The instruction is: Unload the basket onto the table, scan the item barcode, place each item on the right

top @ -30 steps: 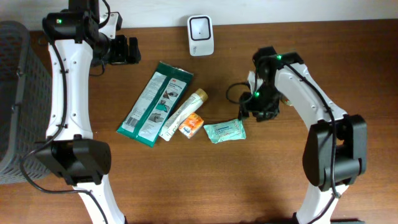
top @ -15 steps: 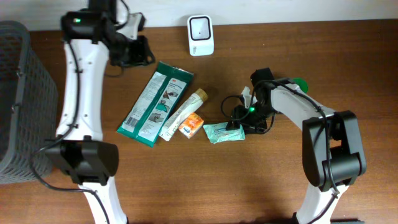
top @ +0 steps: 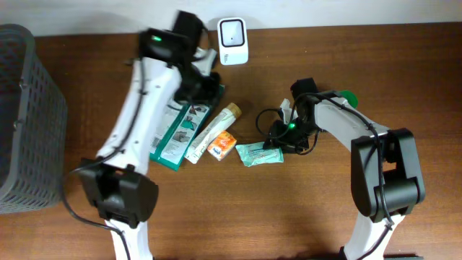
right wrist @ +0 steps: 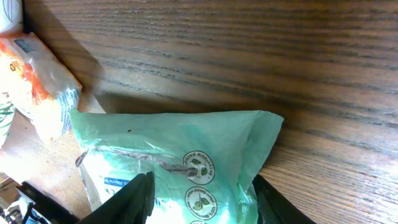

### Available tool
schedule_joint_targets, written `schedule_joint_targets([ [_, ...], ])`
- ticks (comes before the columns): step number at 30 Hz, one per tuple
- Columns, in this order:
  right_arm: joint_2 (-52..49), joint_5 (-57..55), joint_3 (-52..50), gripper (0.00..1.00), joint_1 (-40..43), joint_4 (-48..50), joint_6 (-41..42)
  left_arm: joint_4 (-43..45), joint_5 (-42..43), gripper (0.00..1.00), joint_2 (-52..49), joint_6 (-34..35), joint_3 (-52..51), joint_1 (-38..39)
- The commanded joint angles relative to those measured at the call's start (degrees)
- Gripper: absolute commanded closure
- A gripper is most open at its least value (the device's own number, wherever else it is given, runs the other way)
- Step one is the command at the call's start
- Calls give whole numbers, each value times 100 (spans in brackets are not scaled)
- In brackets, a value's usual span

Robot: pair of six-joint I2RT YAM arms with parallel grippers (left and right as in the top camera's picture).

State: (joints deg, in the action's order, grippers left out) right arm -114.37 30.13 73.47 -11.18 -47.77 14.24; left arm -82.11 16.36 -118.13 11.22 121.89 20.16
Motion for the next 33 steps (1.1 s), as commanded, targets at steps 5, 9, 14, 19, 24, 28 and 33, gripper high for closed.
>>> schedule_joint_targets([
  [5,48,9,-63,53,0,0,0,2138,389,100,1600,922,-2994,68],
  [9,48,59,-63,53,-4,24,0,4151,1097,100,1917,1718,-4903,140],
  [14,48,74,-63,53,-4,24,2,4741,1134,100,1434,1919,-5237,444],
  [19,48,72,-63,54,-4,22,2,5233,1434,100,964,2013,-5237,498],
  [24,48,74,-63,54,-4,22,2,5272,1475,100,929,2243,-5401,564],
  [28,48,72,-63,55,-4,24,24,5845,1561,100,800,2389,-5702,673],
  [33,48,398,-61,54,-4,-22,129,6085,1847,100,302,2531,-5702,647],
])
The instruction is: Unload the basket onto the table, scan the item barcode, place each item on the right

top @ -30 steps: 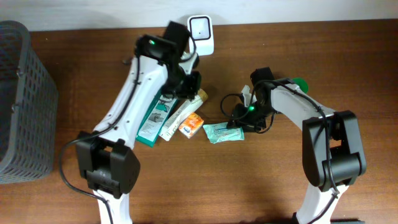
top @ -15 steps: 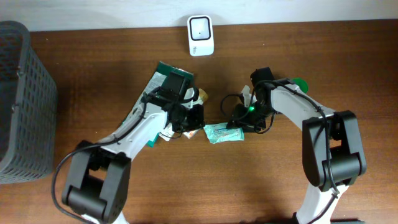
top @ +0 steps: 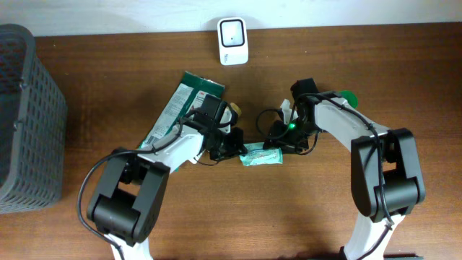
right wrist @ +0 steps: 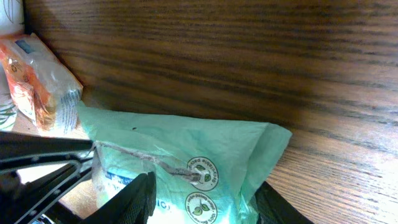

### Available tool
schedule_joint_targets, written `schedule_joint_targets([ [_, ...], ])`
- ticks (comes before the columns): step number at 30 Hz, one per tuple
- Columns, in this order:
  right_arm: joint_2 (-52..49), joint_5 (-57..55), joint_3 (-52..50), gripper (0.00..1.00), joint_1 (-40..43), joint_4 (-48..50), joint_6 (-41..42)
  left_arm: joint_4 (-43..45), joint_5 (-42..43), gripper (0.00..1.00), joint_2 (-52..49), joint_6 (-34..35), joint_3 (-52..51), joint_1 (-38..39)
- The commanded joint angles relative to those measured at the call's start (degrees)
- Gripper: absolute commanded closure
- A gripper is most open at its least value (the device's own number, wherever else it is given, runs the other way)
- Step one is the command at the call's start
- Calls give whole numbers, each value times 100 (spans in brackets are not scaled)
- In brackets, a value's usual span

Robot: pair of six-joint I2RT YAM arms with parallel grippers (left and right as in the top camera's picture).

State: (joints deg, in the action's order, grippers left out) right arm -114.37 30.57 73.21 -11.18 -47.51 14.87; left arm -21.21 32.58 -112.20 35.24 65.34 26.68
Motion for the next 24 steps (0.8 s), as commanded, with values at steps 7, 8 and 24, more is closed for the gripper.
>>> schedule_joint_targets([
  [7,48,721,-352,51,11,-90,234,-157,234,100,-310,160,-48,-37],
  [8,48,772,-448,50,11,79,448,-160,236,100,-310,160,-48,-37],
  [24,715,1582,-540,96,-33,1388,507,-131,240,51,-308,162,-39,-33],
])
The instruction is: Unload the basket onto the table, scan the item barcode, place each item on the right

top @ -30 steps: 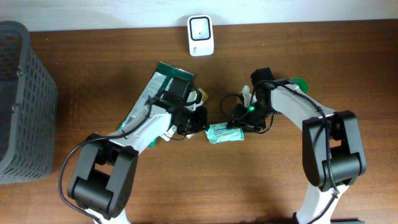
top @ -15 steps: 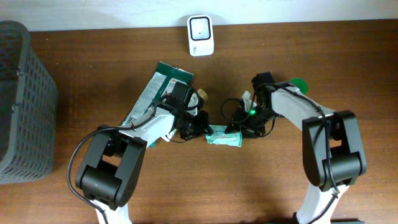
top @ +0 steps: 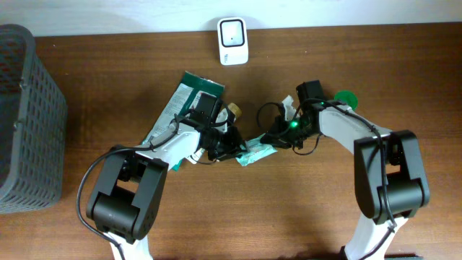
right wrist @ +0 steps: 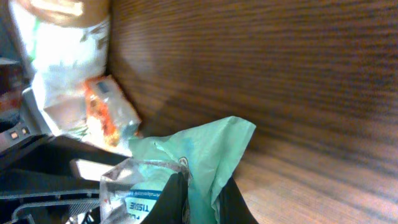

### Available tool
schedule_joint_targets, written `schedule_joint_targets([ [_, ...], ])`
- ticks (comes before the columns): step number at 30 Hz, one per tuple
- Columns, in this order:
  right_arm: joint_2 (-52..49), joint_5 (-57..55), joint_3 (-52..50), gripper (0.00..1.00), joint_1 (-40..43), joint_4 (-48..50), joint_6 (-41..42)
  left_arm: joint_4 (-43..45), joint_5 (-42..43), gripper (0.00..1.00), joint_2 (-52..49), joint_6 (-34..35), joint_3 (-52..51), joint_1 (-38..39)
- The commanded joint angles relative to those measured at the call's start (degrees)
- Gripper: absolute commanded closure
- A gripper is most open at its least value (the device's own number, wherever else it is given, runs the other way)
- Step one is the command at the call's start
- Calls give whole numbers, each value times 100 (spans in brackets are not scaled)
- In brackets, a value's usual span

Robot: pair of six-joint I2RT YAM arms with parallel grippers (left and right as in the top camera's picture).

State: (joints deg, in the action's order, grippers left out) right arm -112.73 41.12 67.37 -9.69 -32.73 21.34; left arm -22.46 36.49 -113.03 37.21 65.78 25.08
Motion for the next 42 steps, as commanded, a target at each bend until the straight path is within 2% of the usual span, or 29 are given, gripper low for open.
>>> schedule_joint_targets([
  [1,748,166,63,96,-181,-240,-162,-2,-151,48,-225,-35,-83,127],
  [4,1235,-717,122,96,-181,-654,-310,-7,-151,43,-225,-35,-83,87],
  [8,1912,-1996,396,96,-203,-1051,-496,-7,-151,44,-225,-35,-83,72],
  [11,2120,-3215,981,96,-358,-1589,-662,-2,-149,46,-225,-33,-83,72],
  [14,2120,-3987,1233,96,-557,-1749,-748,-2,-149,47,-225,-33,-83,72],
  [17,2006,-6614,1241,96,-1134,-1847,-739,-4,-129,51,-225,-35,-81,61],
  [19,1755,-7755,1241,96,-1515,-1829,-734,-74,39,59,-160,-184,-7,-92],
  [20,1633,-7941,1241,96,-1615,-1827,-737,-151,26,62,-76,-365,39,-186],
  [22,1174,-8238,1241,96,-1808,-1825,-739,-643,-483,61,483,-855,297,-540],
  [26,568,-8164,1241,96,-2100,-1786,-739,-1169,-1504,53,1698,-1209,848,-1040],
  [29,439,-7783,1241,95,-2465,-1788,-765,-1207,-1729,48,2218,-1231,940,-1303],
  [30,431,-7405,1241,81,-2632,-1781,-765,-1220,-1799,48,2398,-1252,940,-1410],
  [33,431,-5978,1241,60,-2914,-1716,-1263,-1303,-2072,48,2496,-1355,940,-1547],
  [37,505,-4712,1377,56,-2846,-1845,-1705,-1327,-2284,48,2494,-1419,938,-1578],
  [42,566,-3604,2297,53,-2070,-2500,-1740,-1440,-2282,48,2487,-1421,935,-1488],
])
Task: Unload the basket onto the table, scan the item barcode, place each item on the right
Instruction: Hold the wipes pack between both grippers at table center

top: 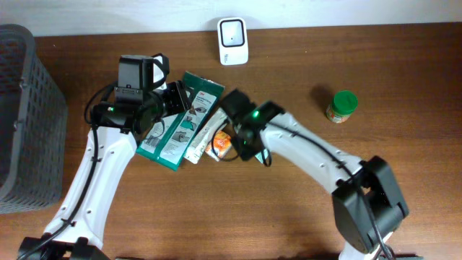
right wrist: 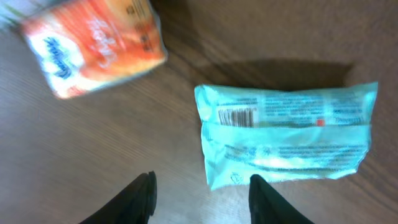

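Note:
A teal tissue pack lies flat on the wooden table, with a printed barcode facing up near its left end. My right gripper hovers open above the table, and the pack's lower left corner lies just ahead of its right finger. In the overhead view the right wrist hides the pack. The white scanner stands at the table's far edge. My left gripper hangs over a green package; its jaws are unclear from above.
An orange snack pack lies just left of the tissue pack, next to a white tube. A green-lidded jar stands at the right. A grey basket fills the left edge.
The right gripper was shut on the tissue pack, holding it off the table; now it is open and the pack lies flat, barcode up. The left gripper has moved from the pack's end to the green package.
First the right gripper straddled the tissue pack on the table while the left arm was near the scanner. Then the left gripper was at the pack's left end. Then the right gripper held the pack raised. Now the pack lies released, further left, barcode up.

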### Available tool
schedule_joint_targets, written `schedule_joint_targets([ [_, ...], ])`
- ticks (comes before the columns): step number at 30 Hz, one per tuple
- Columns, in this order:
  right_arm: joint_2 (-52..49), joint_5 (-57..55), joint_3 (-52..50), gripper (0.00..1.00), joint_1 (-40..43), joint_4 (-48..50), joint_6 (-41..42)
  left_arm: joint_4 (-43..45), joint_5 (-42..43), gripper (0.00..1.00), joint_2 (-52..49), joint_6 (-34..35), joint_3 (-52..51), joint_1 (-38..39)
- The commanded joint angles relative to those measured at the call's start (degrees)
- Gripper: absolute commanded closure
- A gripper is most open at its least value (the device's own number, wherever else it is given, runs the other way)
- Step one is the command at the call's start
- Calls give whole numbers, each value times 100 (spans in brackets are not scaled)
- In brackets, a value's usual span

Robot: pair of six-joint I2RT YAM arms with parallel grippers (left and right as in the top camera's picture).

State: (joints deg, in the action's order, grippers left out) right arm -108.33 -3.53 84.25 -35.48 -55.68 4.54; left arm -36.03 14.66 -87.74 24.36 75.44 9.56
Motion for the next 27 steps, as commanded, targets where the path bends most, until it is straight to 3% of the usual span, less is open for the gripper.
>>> schedule_joint_targets([
  [1,127,1113,772,46,743,-319,-48,-120,-103,48,-42,-136,-39,125],
  [6,-7,2203,887,43,1987,-678,-118,-181,-76,53,-201,-76,-55,691],
  [13,-839,3250,887,44,2747,-881,-433,149,664,79,-1193,739,-55,1401],
  [21,-1453,3504,887,44,3296,-634,-717,758,699,80,-1797,839,-55,1906],
  [27,-1539,3676,887,45,3139,-378,-708,822,815,83,-2205,951,-55,1932],
])
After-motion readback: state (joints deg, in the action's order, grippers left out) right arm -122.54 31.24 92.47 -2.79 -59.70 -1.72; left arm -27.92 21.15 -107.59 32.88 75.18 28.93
